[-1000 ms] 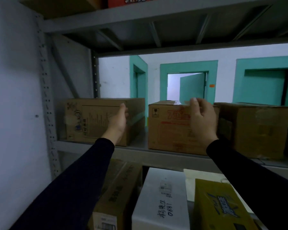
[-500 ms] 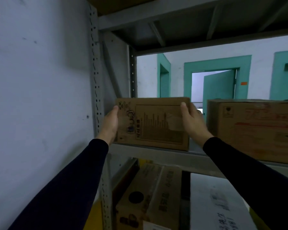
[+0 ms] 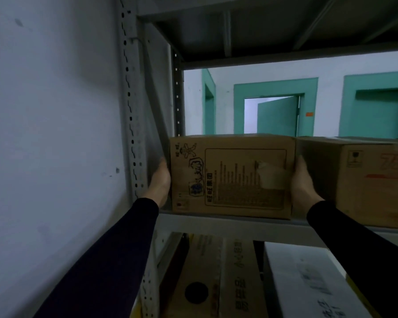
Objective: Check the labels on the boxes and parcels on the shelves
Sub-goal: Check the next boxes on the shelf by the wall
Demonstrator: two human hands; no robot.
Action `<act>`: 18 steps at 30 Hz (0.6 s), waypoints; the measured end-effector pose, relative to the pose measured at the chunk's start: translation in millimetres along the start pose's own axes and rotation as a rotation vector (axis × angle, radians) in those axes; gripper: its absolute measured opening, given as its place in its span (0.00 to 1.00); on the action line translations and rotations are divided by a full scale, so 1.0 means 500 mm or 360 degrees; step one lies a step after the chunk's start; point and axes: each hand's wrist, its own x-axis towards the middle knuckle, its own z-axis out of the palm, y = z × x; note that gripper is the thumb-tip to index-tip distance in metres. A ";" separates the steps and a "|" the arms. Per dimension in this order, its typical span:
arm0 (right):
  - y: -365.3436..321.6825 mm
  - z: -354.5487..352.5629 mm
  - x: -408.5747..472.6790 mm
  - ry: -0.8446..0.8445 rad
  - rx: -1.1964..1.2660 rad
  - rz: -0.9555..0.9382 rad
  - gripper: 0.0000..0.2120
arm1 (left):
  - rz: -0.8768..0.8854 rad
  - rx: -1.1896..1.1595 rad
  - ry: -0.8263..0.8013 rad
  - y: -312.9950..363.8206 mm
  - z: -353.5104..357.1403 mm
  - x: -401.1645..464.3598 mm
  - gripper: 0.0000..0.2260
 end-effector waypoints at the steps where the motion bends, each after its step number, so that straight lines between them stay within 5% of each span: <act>1: 0.003 -0.003 0.004 -0.0003 0.0010 0.0001 0.25 | -0.0014 -0.0032 -0.0016 -0.005 0.003 0.006 0.26; 18: 0.000 -0.030 -0.024 -0.0207 0.0140 0.0067 0.23 | -0.0120 -0.0299 -0.0177 -0.007 0.005 -0.009 0.24</act>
